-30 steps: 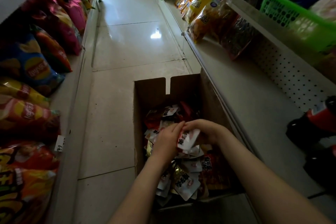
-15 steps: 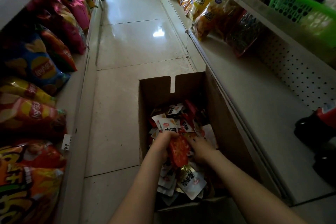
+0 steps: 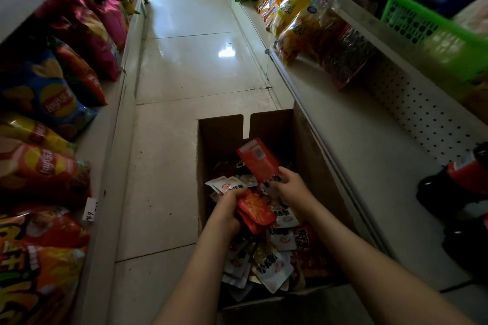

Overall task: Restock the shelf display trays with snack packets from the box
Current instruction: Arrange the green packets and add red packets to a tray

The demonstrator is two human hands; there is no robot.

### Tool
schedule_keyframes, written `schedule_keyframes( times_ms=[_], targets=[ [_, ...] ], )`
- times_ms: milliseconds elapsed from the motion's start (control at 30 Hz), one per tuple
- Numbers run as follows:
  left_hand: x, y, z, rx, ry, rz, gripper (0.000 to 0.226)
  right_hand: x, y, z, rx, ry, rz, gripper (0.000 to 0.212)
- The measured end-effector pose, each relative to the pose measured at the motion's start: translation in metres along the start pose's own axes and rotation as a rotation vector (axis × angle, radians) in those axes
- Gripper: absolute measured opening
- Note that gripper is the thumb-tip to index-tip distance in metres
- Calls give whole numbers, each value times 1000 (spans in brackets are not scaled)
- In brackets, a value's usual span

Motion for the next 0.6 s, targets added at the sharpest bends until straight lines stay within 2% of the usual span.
schedule_keyframes(
  times_ms=[100,233,367,500,533,600],
  targets=[
    [-4,-14,-13,1,-46,79,29,-2,-11,33,110,122,136,24],
    [-17,-39,-48,-84,-65,256,33,9,-13,70,281,27,56,29],
    [-31,-75,-79,-150,89,362,45,29,-28,109,391,-43,42,52],
    [-51,-116,-97,-187,139,509,29,54,-53,146,447,-38,-47,54],
    [-56,-124,-103,-215,165,503,29,59,-57,154,449,-4,-83,54],
    [-70,-143,-119,-293,227,501,51,74,-69,175,409,264,-193,50]
  ],
)
Point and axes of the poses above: each hand's wrist, its own y-axis towards the middle knuckle, its own x-axis out of the back of the hand, z = x × y, the point moved 1 cm from there along y, towards the middle knuckle, and after that the axes turned 8 degrees about -z, right-handed, at the moved point
